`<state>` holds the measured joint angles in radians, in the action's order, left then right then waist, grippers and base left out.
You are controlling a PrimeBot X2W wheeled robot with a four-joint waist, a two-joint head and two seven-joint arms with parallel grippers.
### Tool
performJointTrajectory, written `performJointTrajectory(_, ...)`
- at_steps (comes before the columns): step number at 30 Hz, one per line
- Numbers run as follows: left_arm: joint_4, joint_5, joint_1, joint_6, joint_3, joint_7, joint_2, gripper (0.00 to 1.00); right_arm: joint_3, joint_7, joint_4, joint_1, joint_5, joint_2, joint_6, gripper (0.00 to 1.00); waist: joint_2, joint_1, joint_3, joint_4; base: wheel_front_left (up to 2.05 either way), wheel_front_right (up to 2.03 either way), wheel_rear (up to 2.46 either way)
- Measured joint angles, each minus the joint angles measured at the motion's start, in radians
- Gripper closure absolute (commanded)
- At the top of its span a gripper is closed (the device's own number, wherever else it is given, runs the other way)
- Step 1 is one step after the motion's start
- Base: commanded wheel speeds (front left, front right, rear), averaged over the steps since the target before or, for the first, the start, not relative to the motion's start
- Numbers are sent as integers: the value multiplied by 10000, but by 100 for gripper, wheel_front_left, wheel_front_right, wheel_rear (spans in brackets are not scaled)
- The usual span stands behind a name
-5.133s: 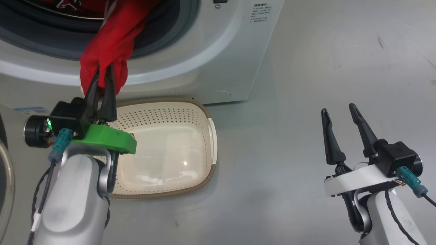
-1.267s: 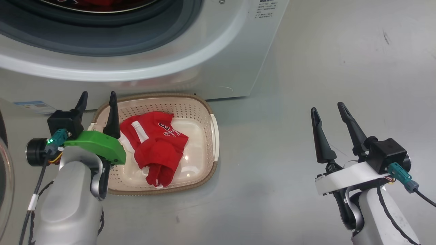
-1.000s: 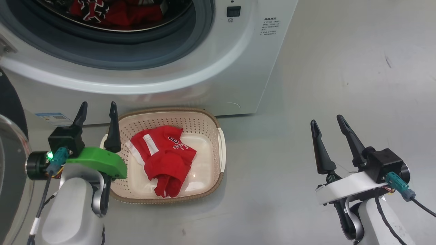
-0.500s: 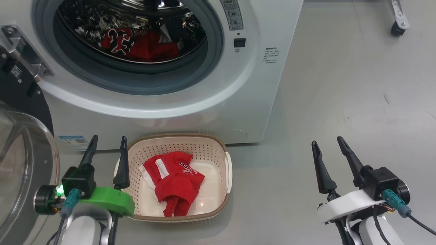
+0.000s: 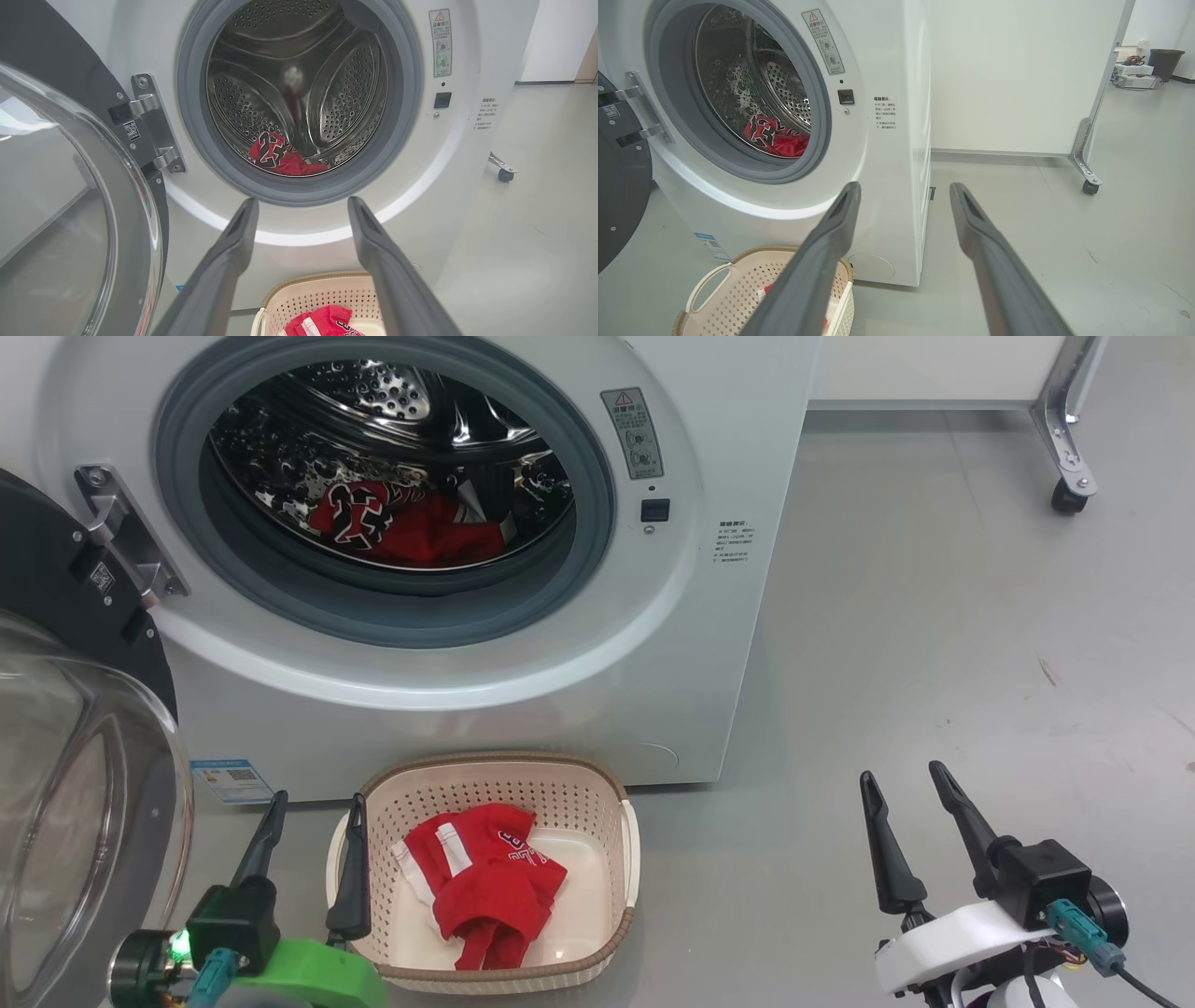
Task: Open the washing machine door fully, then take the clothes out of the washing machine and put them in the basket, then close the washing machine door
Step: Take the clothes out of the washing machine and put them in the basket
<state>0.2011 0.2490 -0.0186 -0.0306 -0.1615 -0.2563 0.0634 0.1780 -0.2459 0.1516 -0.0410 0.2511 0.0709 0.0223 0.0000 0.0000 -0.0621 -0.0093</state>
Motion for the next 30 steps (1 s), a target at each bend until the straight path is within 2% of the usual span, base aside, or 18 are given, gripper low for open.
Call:
performJointTrajectory(14, -955, -138, 732, -142, -102, 0, 6, 0, 2, 121, -341, -244, 0, 0, -153, 0, 0, 0, 43, 19, 0, 0, 0)
performJointTrajectory(30, -1678, -232, 1148, -259, -150, 100, 29, 0, 8, 228, -604, -313, 2, 6, -165, 0, 0, 0, 6, 39, 0, 0, 0)
